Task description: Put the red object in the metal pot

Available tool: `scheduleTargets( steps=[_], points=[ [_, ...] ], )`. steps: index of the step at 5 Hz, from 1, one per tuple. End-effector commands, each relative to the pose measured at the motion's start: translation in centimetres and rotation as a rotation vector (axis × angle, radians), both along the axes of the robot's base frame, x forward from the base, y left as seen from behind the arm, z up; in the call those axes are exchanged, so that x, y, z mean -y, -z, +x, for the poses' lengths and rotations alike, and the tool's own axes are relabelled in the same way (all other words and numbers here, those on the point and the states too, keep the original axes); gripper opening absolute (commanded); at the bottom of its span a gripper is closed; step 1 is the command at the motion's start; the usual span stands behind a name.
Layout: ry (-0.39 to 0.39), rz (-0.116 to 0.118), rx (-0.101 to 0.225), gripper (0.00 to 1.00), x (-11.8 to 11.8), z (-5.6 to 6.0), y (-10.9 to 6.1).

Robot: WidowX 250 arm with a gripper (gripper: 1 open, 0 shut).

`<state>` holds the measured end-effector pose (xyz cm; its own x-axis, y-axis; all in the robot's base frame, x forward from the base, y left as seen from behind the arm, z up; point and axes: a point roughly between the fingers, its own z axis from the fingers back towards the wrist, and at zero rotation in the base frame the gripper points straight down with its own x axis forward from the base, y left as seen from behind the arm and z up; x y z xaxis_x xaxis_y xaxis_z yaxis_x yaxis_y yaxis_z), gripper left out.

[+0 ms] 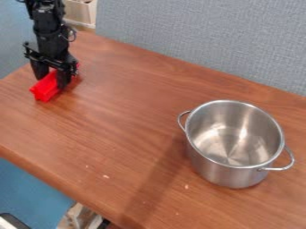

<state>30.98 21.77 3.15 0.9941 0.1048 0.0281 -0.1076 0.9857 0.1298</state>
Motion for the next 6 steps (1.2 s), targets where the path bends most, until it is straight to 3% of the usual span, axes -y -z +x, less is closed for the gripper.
scheduleTargets(
  steps=[1,6],
  points=[
    [0.015,0.021,0.047,0.0,0.7,0.5,-2.2],
    [0.035,0.0,0.082,0.0,2.9,-0.2,-3.8]
  ],
)
